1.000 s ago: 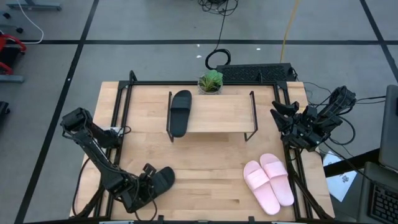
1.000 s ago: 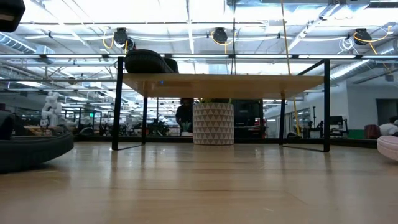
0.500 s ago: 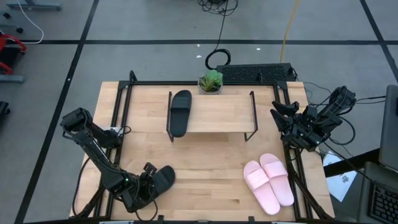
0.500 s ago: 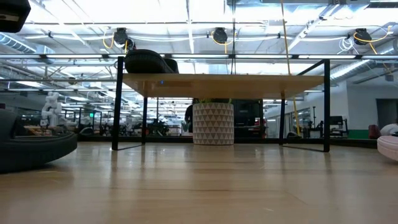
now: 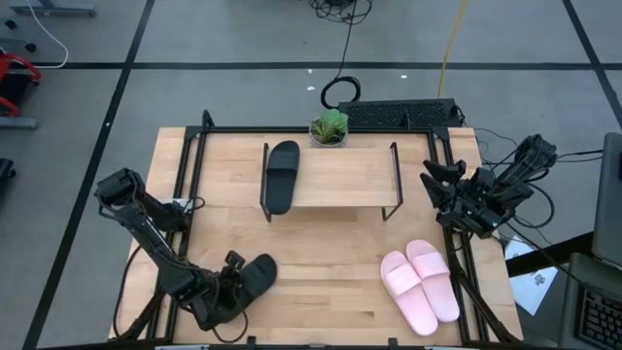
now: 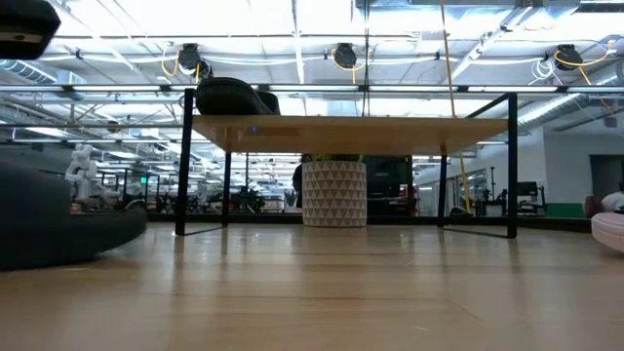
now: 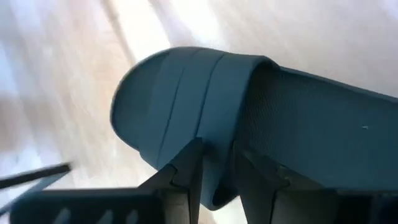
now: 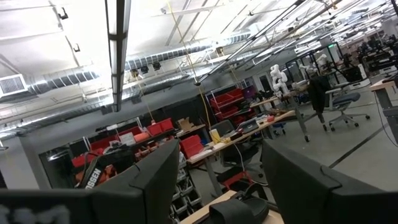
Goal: Pick and place slides into the shelf
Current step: Put the black slipper on the shelf
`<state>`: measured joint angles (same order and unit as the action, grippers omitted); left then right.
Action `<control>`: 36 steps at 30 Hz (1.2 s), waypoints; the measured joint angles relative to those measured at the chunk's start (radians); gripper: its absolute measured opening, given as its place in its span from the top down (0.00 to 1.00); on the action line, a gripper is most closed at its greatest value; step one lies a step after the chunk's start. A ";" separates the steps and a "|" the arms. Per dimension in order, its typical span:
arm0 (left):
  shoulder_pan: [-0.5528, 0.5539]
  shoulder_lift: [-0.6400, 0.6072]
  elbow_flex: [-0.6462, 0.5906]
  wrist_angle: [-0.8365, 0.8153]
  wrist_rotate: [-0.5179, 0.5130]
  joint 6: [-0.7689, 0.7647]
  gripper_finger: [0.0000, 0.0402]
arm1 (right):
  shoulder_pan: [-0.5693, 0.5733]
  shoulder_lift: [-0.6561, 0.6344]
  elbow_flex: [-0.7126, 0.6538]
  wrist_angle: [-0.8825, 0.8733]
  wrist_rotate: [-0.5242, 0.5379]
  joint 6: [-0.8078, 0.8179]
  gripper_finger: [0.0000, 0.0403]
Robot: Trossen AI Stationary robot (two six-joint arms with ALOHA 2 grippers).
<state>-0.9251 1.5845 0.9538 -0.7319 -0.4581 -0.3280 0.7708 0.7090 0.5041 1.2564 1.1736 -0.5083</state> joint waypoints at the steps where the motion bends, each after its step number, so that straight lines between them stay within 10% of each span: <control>1: 0.004 0.000 0.000 0.001 -0.003 -0.011 0.80 | 0.000 0.001 0.000 0.000 0.000 0.002 0.46; 7: 0.029 0.000 0.001 0.009 0.006 -0.042 0.98 | -0.029 0.007 0.000 0.000 0.000 0.026 0.46; 36: 0.052 0.000 0.057 -0.038 -0.009 -0.181 1.00 | -0.103 0.055 0.000 0.011 -0.077 0.109 0.46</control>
<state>-0.8731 1.5841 1.0111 -0.7698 -0.4669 -0.5095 0.6678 0.7643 0.5037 1.2675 1.0969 -0.3992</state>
